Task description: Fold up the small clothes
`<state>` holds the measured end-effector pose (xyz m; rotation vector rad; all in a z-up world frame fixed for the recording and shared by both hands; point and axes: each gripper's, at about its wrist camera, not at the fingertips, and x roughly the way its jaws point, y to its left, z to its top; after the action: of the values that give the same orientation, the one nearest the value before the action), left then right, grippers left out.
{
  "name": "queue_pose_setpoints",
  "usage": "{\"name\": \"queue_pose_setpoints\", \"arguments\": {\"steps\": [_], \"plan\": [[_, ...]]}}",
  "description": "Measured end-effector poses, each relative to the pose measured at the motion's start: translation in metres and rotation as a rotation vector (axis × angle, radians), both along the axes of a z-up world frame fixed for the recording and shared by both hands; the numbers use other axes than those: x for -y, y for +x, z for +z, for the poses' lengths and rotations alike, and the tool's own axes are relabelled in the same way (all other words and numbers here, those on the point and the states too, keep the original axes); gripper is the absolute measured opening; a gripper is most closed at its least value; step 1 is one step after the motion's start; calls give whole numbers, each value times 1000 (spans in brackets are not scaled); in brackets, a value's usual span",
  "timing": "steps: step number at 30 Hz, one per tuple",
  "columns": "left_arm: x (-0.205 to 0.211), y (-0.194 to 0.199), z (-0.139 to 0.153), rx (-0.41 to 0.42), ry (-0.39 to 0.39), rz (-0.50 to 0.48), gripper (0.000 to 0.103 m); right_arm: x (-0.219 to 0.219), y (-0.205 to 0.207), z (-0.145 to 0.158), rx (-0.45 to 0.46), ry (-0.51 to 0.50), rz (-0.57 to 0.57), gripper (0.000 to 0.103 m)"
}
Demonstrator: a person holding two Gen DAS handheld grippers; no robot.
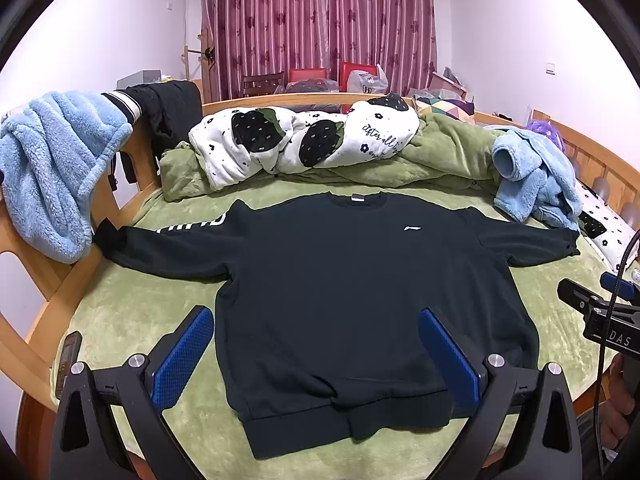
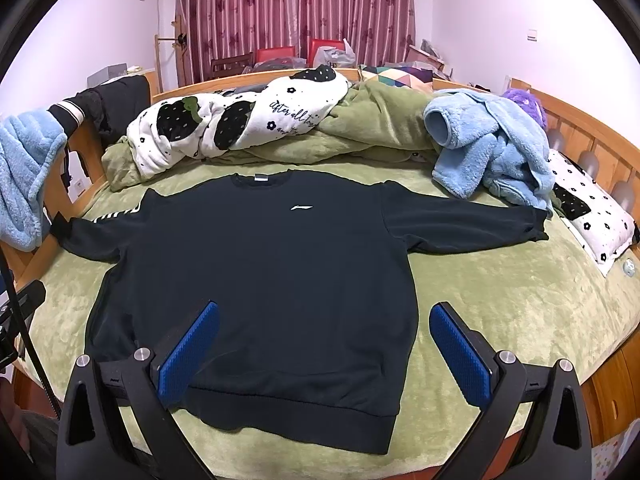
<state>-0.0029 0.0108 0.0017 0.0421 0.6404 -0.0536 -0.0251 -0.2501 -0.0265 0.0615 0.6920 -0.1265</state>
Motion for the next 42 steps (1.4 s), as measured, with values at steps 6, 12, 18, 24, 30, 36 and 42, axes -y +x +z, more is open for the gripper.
{"name": "queue_pose_setpoints", "arguments": {"steps": [6,12,18,24,30,36,42], "plan": [[1,-1,0,1,-6,-1,103,6,-1,2,4,-4,-8,103],[8,-4,1,19,-8,-32,103,11,3,-1,14,-16,-15,103],[11,-2,-1,29,-3,-45,103,15,7,-4,18,-15,-33,103],[8,4,-3,24,-22,-45,103,11,13,-8,21,-44,-48,103],[5,7,-5,20,-15,-34,103,5,19,-11,40,-38,-33,103],[1,14,-11,7,-11,-34,103,-1,34,-22,7,-47,-30,103],[-1,15,-13,6,-12,-31,103,-7,34,-26,25,-57,-12,103]]}}
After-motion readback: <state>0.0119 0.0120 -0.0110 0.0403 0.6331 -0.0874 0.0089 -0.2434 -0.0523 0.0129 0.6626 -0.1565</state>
